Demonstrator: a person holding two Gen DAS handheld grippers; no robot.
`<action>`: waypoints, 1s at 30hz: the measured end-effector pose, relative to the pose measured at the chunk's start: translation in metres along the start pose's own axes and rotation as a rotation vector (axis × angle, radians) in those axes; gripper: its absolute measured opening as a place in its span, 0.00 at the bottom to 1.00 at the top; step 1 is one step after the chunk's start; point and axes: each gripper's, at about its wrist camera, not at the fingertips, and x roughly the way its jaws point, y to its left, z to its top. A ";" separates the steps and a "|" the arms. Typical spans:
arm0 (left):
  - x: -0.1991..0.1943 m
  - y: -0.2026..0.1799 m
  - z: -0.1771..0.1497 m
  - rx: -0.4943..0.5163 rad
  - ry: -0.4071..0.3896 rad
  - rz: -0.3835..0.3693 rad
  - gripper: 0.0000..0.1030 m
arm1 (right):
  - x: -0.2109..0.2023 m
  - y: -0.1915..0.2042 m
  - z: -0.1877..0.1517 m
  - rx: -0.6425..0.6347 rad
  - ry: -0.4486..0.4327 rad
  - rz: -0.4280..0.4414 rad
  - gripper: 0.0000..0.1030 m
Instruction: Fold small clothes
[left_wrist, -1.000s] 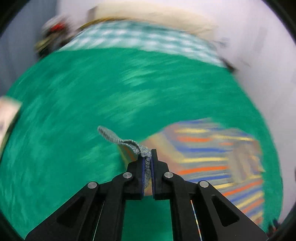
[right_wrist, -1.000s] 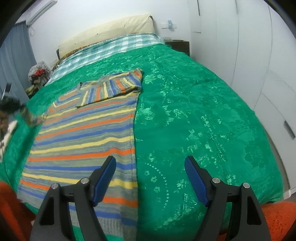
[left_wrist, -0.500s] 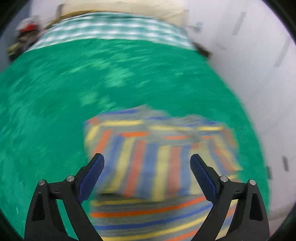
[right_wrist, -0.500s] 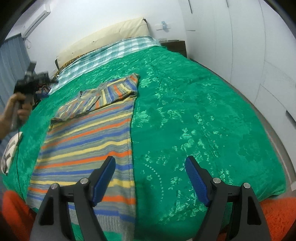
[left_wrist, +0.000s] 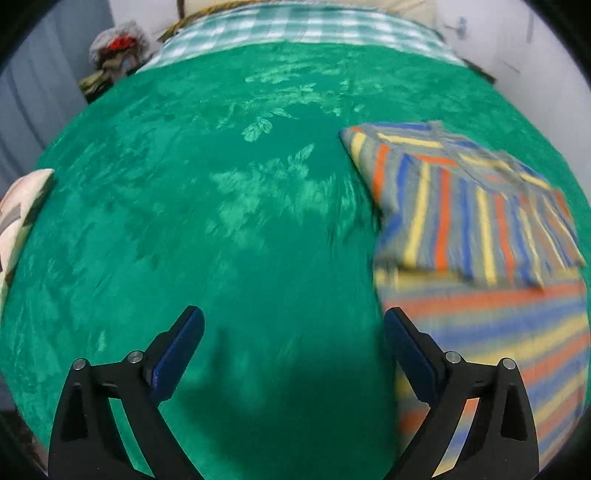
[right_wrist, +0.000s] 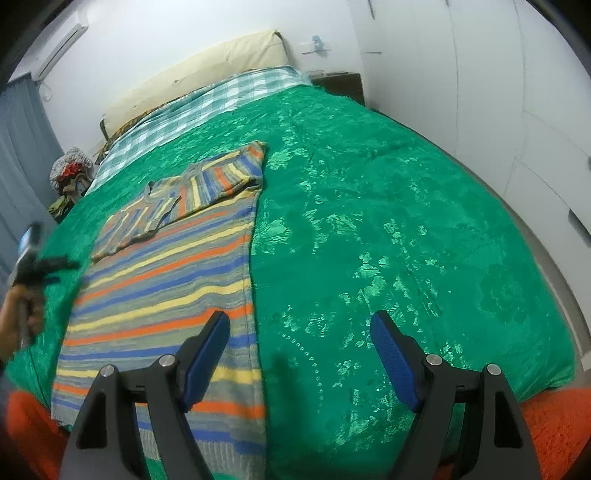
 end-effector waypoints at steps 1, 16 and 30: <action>-0.006 0.002 -0.012 0.002 -0.003 -0.004 0.95 | -0.001 0.000 0.000 0.004 -0.005 -0.002 0.76; 0.001 0.063 -0.109 -0.116 -0.011 0.030 0.97 | 0.000 0.010 0.024 -0.059 -0.105 -0.136 0.76; 0.005 0.054 -0.112 -0.126 -0.029 0.077 1.00 | 0.038 -0.013 0.008 -0.030 0.051 -0.175 0.76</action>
